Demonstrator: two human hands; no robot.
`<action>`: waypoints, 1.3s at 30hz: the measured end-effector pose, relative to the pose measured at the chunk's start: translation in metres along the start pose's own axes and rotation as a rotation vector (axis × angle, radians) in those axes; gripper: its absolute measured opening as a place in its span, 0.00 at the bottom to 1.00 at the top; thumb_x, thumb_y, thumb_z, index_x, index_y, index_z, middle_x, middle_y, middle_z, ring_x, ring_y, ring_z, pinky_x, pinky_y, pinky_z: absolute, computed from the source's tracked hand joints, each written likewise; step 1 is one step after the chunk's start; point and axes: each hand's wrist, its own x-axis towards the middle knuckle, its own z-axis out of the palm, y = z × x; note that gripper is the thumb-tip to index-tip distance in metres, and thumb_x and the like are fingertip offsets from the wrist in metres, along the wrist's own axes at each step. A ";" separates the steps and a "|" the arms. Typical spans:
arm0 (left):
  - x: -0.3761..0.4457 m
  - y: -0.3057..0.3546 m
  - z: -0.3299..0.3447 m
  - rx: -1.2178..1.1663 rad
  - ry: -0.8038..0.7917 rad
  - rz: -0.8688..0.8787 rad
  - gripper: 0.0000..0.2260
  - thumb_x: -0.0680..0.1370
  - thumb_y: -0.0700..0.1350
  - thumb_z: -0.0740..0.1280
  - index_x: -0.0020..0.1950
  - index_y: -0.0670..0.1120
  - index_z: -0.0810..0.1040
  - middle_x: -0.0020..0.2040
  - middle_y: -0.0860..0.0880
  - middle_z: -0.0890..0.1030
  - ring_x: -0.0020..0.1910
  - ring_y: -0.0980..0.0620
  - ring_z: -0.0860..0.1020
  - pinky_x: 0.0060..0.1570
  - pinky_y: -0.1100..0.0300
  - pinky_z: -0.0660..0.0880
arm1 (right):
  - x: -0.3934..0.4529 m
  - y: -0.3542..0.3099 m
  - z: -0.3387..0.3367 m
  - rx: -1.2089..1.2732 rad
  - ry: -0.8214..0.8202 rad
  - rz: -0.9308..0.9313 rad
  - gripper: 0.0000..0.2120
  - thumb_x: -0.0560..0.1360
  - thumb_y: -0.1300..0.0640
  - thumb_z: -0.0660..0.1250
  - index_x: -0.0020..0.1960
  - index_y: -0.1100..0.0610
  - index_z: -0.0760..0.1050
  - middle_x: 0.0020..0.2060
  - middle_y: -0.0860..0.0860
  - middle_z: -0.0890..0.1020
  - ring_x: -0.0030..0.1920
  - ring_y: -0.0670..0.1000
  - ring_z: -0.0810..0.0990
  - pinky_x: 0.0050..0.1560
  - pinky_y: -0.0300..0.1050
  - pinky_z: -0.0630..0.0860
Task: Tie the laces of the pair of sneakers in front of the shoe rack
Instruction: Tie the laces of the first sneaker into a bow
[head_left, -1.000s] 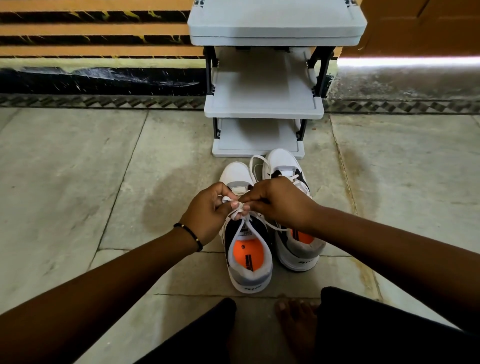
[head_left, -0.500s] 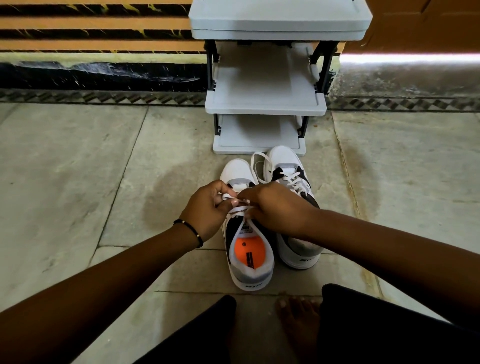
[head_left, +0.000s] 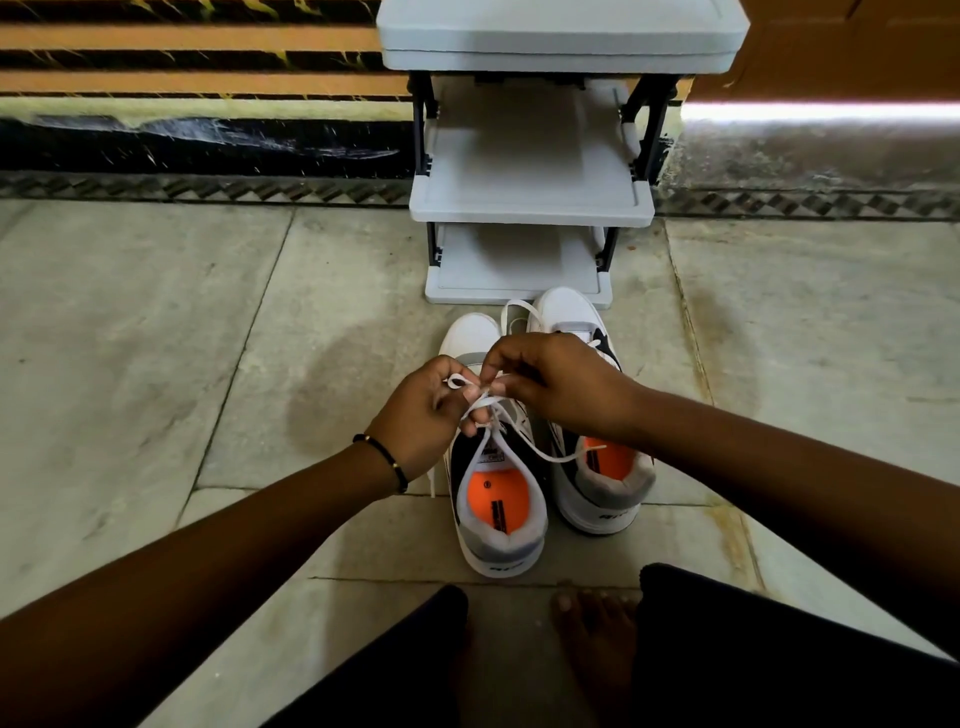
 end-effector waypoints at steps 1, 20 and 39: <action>0.000 -0.001 0.001 0.014 0.021 0.003 0.06 0.79 0.38 0.58 0.43 0.46 0.71 0.31 0.48 0.76 0.24 0.63 0.74 0.27 0.74 0.68 | -0.001 -0.001 0.001 -0.029 -0.027 -0.018 0.10 0.73 0.57 0.68 0.53 0.57 0.77 0.40 0.54 0.81 0.36 0.47 0.75 0.36 0.36 0.67; -0.001 0.000 -0.005 0.036 -0.026 0.036 0.06 0.77 0.40 0.62 0.52 0.41 0.70 0.35 0.55 0.80 0.30 0.64 0.80 0.37 0.73 0.75 | -0.003 0.004 0.020 0.465 0.016 0.276 0.03 0.74 0.64 0.66 0.44 0.62 0.78 0.29 0.58 0.80 0.25 0.47 0.78 0.27 0.36 0.77; -0.002 -0.006 -0.006 0.522 -0.050 0.288 0.13 0.73 0.39 0.66 0.57 0.45 0.71 0.45 0.46 0.79 0.46 0.49 0.76 0.42 0.68 0.69 | -0.004 -0.004 0.015 -0.241 -0.056 -0.063 0.05 0.71 0.62 0.65 0.45 0.61 0.78 0.37 0.57 0.82 0.35 0.52 0.75 0.34 0.41 0.67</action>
